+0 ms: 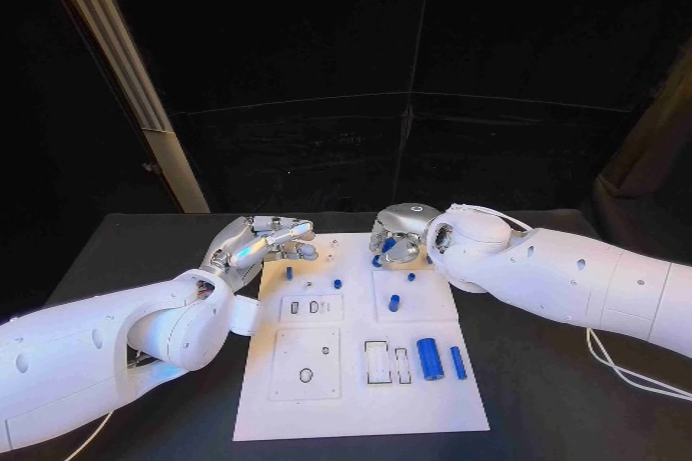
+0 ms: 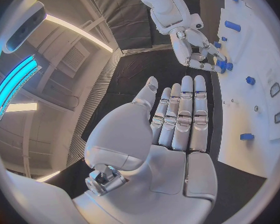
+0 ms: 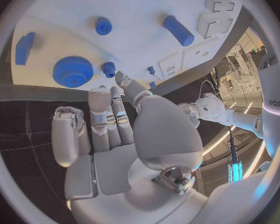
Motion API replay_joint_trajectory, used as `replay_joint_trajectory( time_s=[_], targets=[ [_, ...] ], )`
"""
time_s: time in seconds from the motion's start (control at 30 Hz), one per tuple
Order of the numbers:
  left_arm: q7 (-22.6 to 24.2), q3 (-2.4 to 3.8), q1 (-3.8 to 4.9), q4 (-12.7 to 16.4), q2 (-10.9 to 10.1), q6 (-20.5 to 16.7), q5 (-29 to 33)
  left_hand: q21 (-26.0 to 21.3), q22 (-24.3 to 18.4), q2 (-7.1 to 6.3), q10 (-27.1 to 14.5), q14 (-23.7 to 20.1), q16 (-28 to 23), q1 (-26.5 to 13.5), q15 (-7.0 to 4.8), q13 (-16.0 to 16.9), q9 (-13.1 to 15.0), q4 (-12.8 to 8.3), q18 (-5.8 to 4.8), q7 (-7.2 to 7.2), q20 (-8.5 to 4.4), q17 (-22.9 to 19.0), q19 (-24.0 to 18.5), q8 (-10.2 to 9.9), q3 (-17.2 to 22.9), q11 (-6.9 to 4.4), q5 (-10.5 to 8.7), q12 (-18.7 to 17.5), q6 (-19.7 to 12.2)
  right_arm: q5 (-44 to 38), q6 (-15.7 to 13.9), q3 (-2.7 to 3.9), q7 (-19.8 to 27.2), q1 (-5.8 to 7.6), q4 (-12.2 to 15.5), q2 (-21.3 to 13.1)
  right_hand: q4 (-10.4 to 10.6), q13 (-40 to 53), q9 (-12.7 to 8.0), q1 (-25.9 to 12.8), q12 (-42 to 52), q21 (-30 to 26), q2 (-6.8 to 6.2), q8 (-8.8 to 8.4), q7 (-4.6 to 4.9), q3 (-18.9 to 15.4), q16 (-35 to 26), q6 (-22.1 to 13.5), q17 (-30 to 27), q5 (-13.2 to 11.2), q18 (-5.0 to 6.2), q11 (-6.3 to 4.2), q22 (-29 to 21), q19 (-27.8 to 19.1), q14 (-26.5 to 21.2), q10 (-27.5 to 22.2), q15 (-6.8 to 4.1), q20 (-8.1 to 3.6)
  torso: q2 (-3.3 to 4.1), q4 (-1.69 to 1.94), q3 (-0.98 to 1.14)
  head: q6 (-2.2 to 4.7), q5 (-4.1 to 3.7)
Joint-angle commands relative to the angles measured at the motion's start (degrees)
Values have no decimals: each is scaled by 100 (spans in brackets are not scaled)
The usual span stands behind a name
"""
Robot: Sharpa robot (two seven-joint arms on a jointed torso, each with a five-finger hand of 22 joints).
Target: Assemble the parts on the task board
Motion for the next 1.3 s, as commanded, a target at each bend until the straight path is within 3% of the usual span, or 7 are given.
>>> replay_joint_trajectory(
  time_s=[0.03,0.43,0.87,1.0,1.3],
  targets=[
    [5,4,8,19,-4,86,-42,-15,-5,-36,20,-18,-21,-25,37,-6,-8,-19,10,22,-6,9,-44,-29,-18,21,13,-12,19,-98,197,4,-26,17,-22,27,10,2,-7,13,-3,15,-33,-30,-8,34,44,-65,-3,-6,-50,13,519,49,-10,-53,53,39,21,9,0,-9,8],
    [-10,4,9,31,-29,92,-42,-17,-7,-38,17,-20,-29,-28,39,-6,-10,-24,10,25,-4,12,-49,-37,-21,23,13,-20,14,-171,355,3,-21,17,-128,111,12,9,-18,60,9,21,11,-30,-33,64,118,-194,8,-1,-51,23,528,47,-36,-60,64,54,44,9,5,-27,13],
    [-20,5,9,30,-47,96,-42,-17,-7,-38,17,-20,-29,-28,39,-6,-10,-24,10,25,-4,12,-49,-37,-21,23,13,-20,14,-170,534,1,-26,16,-219,148,21,10,2,68,14,59,226,5,-2,272,269,-142,65,21,-66,-8,610,86,-57,134,45,46,56,8,6,-69,24],
    [-22,5,9,24,-49,99,-42,-18,-9,-36,12,-21,-36,-28,41,-6,-11,-30,11,28,-2,14,-53,-46,-21,26,15,-30,10,-172,578,1,-20,16,-238,157,7,1,4,89,7,74,277,0,13,507,347,-90,76,-275,-72,-25,641,99,-73,243,30,32,54,12,2,-86,21],
    [-25,5,9,18,-53,101,-42,-18,-9,-36,12,-21,-36,-28,41,-6,-11,-30,11,28,-2,14,-53,-46,-21,26,15,-30,10,-173,513,1,38,16,-288,185,23,1,4,36,11,85,262,-2,18,645,397,-68,79,-314,-77,-38,665,110,-83,326,23,29,57,8,1,-96,23]
  ],
)
